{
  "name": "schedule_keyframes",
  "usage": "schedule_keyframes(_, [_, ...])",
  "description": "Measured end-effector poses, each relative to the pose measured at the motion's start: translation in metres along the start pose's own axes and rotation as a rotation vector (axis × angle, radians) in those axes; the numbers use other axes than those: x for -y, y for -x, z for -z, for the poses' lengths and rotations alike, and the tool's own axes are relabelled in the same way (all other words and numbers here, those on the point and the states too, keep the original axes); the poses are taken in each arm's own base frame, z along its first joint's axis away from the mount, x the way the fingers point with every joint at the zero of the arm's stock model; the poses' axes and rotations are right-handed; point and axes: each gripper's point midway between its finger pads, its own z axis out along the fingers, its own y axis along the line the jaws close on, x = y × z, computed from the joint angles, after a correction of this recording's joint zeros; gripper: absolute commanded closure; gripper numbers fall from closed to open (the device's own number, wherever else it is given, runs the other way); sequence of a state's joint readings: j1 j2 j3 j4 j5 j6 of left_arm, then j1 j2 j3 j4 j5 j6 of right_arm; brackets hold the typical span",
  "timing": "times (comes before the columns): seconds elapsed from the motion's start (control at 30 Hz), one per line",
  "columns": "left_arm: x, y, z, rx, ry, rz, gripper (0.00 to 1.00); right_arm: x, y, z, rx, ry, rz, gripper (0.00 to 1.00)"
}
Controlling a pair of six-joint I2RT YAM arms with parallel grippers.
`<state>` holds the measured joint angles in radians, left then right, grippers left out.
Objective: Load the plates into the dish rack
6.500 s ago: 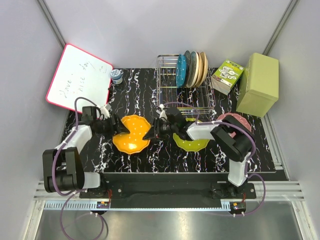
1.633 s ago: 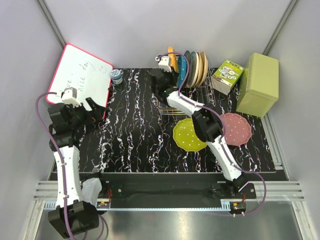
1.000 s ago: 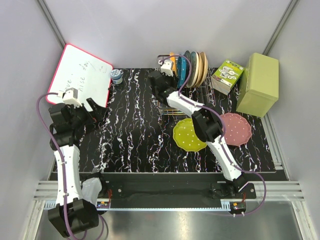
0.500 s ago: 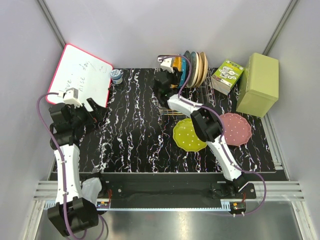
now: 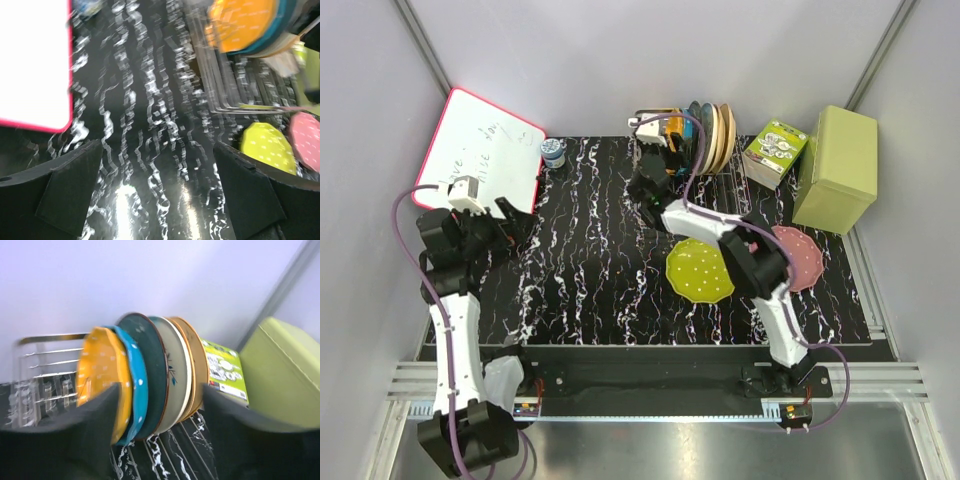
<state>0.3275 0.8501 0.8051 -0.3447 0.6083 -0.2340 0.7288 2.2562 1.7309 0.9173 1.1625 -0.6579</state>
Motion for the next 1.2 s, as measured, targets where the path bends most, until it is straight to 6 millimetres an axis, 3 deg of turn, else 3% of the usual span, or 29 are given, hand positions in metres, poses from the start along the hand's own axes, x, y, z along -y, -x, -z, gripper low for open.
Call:
schedule_keyframes(0.1, [0.032,0.000,0.002,0.025,-0.116,-0.051,0.01,0.023,0.041,0.038,0.048,0.152,0.039,0.15])
schedule_keyframes(0.13, [0.047,-0.005,0.002,0.016,-0.167,-0.067,0.01,0.033,0.049,0.049,0.056,0.192,0.044,0.20])
schedule_keyframes(0.23, [0.086,-0.027,0.002,-0.047,-0.310,-0.089,0.01,0.085,0.066,0.083,0.075,0.325,0.033,0.36])
schedule_keyframes(0.27, [0.092,-0.034,0.001,-0.069,-0.330,-0.088,0.01,0.100,0.067,0.085,0.069,0.343,0.027,0.34])
schedule_keyframes(0.33, [0.102,-0.051,-0.005,-0.131,-0.354,-0.089,0.01,0.125,0.055,0.079,0.015,0.429,0.035,0.34])
schedule_keyframes(0.43, [0.105,-0.083,-0.017,-0.248,-0.336,-0.117,0.01,0.175,0.012,0.045,-0.139,0.430,0.036,0.32])
schedule_keyframes(0.47, [0.105,-0.093,-0.020,-0.279,-0.324,-0.137,0.01,0.190,-0.010,0.043,-0.201,0.424,0.053,0.25])
schedule_keyframes(0.5, [0.106,-0.102,-0.022,-0.307,-0.319,-0.161,0.01,0.200,-0.033,0.049,-0.268,0.443,0.076,0.03])
schedule_keyframes(0.6, [0.116,-0.126,-0.025,-0.377,-0.331,-0.224,0.01,0.200,-0.083,0.093,-0.435,0.605,0.121,0.00])
schedule_keyframes(0.77, [0.125,-0.162,-0.036,-0.502,-0.336,-0.230,0.01,0.194,-0.133,0.151,-0.641,0.798,0.124,0.00])
schedule_keyframes(0.83, [0.123,-0.176,-0.046,-0.549,-0.316,-0.207,0.01,0.197,-0.139,0.157,-0.695,0.817,0.095,0.00])
schedule_keyframes(1.03, [0.118,-0.206,-0.071,-0.639,-0.268,-0.119,0.03,0.214,-0.147,0.146,-0.816,0.774,-0.089,0.02])
schedule_keyframes(1.13, [0.126,-0.211,-0.074,-0.654,-0.286,-0.108,0.04,0.206,-0.160,0.150,-0.882,0.792,-0.113,0.05])
schedule_keyframes(1.2, [0.139,-0.206,-0.077,-0.640,-0.332,-0.103,0.05,0.195,-0.179,0.157,-0.967,0.820,-0.117,0.05])
